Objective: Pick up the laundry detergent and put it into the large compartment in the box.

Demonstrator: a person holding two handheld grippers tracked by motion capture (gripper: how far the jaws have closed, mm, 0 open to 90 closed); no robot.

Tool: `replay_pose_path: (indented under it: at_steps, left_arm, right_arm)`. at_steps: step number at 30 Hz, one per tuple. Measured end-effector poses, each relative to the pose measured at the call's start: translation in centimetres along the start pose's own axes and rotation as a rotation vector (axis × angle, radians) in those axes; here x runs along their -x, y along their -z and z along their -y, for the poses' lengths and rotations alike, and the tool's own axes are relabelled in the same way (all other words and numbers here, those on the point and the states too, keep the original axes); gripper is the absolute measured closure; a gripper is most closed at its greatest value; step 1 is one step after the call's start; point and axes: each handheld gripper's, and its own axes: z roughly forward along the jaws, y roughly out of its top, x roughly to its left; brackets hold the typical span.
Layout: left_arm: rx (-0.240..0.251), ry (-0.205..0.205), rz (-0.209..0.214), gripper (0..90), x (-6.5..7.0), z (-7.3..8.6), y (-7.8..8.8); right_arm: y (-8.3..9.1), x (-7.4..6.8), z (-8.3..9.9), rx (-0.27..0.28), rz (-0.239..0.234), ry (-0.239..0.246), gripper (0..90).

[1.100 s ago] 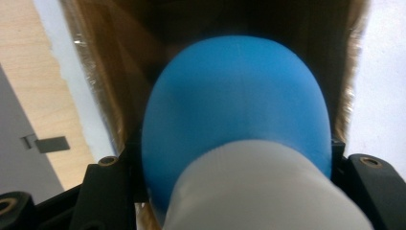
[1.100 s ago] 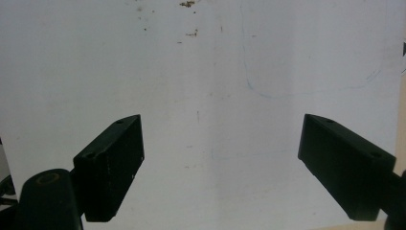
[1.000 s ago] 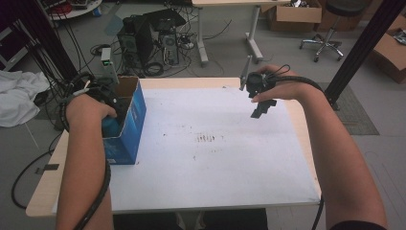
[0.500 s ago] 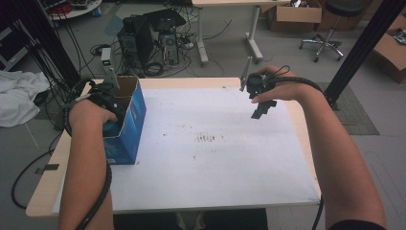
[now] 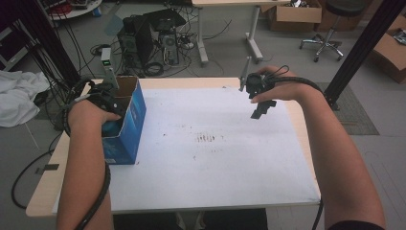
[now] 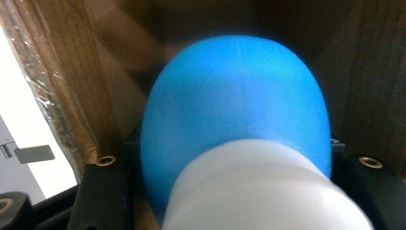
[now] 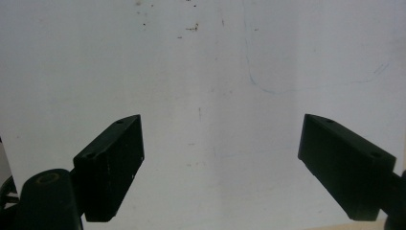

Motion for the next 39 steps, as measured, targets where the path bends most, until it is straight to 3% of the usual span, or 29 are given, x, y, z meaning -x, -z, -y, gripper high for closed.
replay_pose_path:
  at_steps: [2, 8, 21, 31, 39]
  left_arm:
    - [-0.005, -0.004, -0.017, 38.1, 0.1, 0.0, 0.0]
    - [0.002, -0.024, -0.014, 35.2, 0.6, 0.1, 0.5]
    - [0.009, -0.025, -0.014, 31.3, 0.7, 0.4, 1.7]
    - [0.04, -0.037, -0.028, 24.5, 1.4, 0.8, 4.4]
    - [0.043, -0.044, -0.041, 22.7, 1.8, 0.8, 5.7]
  right_arm:
    - [0.1, -0.1, 0.0, -0.005, 0.003, -0.002, 16.1]
    - [0.1, -0.1, -0.1, -0.004, 0.003, -0.001, 16.1]
    - [0.2, -0.2, -0.5, 0.004, 0.005, 0.011, 16.1]
    - [0.6, -0.4, -0.6, 0.005, 0.009, 0.014, 16.1]
    - [0.7, -0.5, -0.7, 0.011, 0.013, 0.015, 16.1]
